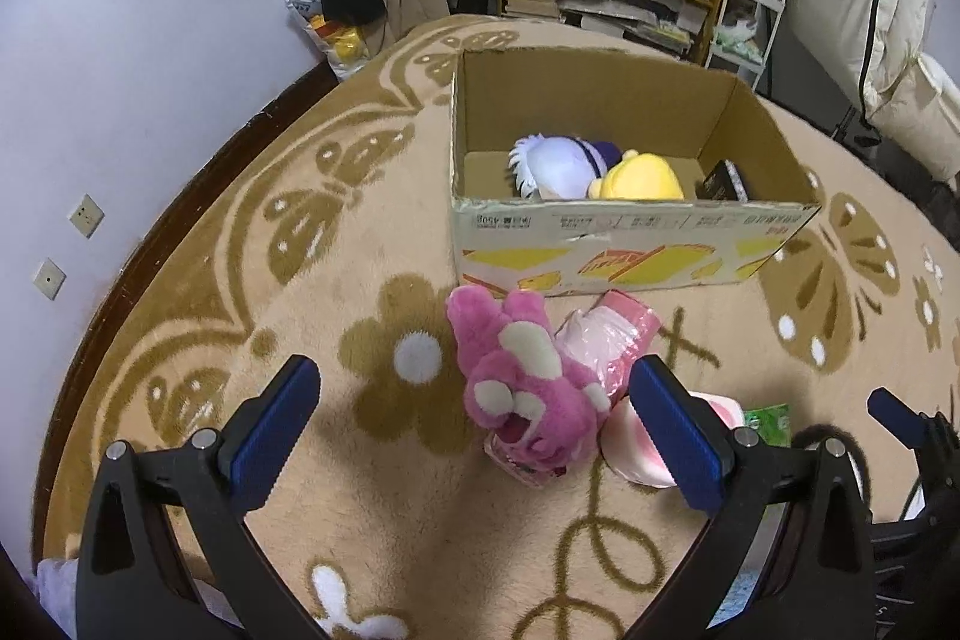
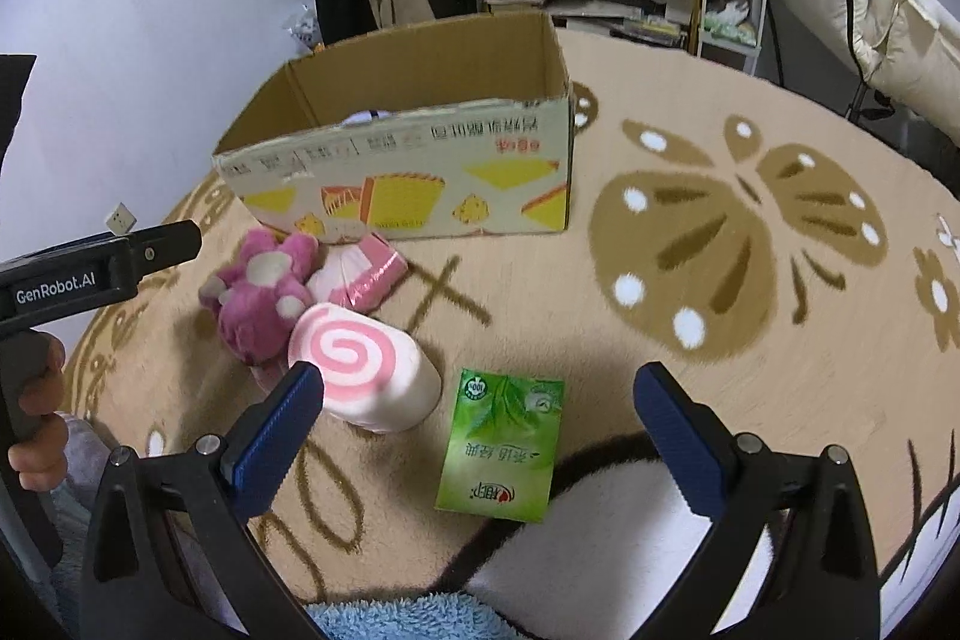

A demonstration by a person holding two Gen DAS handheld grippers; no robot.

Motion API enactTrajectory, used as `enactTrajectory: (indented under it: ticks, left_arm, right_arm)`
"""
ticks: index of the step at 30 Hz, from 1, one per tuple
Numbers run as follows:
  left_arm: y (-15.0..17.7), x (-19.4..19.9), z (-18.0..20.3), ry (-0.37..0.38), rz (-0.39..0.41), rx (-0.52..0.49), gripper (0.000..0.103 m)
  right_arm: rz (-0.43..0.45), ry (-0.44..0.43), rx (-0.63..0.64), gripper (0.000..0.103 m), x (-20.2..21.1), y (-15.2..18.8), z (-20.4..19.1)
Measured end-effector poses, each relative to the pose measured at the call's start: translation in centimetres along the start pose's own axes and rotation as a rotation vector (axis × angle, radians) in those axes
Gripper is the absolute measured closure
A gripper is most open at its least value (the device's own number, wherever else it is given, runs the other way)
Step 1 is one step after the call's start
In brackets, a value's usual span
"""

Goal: Organize soft objects
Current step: 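Withdraw both tools from the box and lower them toward the remaining items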

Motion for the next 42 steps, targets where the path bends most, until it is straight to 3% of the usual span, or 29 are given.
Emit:
enactTrajectory:
  ticks: [8, 28, 33, 42]
  left_arm:
    - [0.4, -2.3, -0.2, -0.001, -0.027, 0.035, 0.001]
    - [2.2, -7.1, 1.2, 0.003, -0.152, 0.014, 0.001]
    - [2.3, -7.4, 1.2, 0.004, -0.156, 0.014, 0.001]
    - [2.4, -8.4, 1.0, 0.046, -0.176, 0.04, 0.001]
  right_arm:
    - [-0.037, 0.004, -0.035, 0.0, -1.8, 0.2, 0.8]
    - [-0.152, 0.005, -0.13, 0.0, -5.4, 1.2, 2.9]
    - [-0.182, 0.007, -0.151, 0.006, -6.0, 1.5, 3.4]
    - [-0.225, 0.01, -0.142, 0.008, -7.1, 2.1, 3.0]
Point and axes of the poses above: each gripper's, at about its wrist camera, not at the fingertips, and x roughly against the way its jaws point, z to its right, y to its underside, the point moved 8 cm from there along -x, roughly the way its jaws point, and after that the axes turned 7 degrees about -x, right-handed, at the moved point
